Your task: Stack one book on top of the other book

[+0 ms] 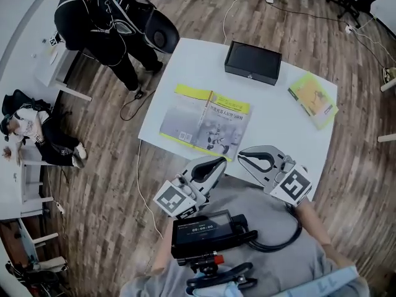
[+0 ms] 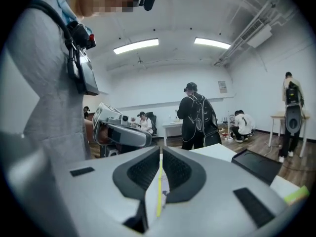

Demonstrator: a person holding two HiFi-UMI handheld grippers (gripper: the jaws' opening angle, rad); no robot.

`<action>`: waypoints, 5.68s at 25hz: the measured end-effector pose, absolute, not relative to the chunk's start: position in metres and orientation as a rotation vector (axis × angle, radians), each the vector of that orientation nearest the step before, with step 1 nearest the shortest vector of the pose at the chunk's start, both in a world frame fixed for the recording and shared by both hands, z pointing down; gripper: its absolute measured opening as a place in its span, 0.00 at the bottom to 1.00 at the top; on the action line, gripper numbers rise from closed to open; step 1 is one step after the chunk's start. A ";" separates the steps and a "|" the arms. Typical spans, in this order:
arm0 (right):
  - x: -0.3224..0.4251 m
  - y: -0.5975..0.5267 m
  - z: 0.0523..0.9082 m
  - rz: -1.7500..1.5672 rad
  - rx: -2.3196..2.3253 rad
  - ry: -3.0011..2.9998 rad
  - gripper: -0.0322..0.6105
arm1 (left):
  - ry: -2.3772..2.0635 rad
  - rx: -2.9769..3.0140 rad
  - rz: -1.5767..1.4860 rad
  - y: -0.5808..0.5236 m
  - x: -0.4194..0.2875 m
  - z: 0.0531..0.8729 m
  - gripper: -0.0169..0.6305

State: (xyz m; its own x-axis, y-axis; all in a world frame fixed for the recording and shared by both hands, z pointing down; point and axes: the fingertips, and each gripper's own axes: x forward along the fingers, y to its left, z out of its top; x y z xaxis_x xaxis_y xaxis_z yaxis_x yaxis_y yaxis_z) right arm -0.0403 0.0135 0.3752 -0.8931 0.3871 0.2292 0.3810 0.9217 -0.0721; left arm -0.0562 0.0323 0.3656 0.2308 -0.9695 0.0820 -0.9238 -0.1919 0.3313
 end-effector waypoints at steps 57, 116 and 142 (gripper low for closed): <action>-0.231 -0.016 0.525 -1.445 -1.309 -1.620 0.27 | -1.969 1.485 0.443 0.037 -0.205 0.516 0.24; -0.253 -0.023 0.619 -1.623 -1.439 -1.231 0.18 | -1.667 1.256 0.895 0.042 -0.226 0.627 0.15; -0.163 -0.028 0.500 -1.522 -1.351 -1.250 0.16 | -1.665 1.467 0.839 0.038 -0.145 0.501 0.14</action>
State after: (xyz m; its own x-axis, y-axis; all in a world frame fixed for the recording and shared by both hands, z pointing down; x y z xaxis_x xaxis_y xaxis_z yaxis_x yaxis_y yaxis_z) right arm -0.1632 -0.0276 0.4998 -0.1764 0.0765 0.9813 0.9477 -0.2560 0.1903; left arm -0.1449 0.0379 0.5015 -0.0615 -0.5000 0.8639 -0.9917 0.1282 0.0036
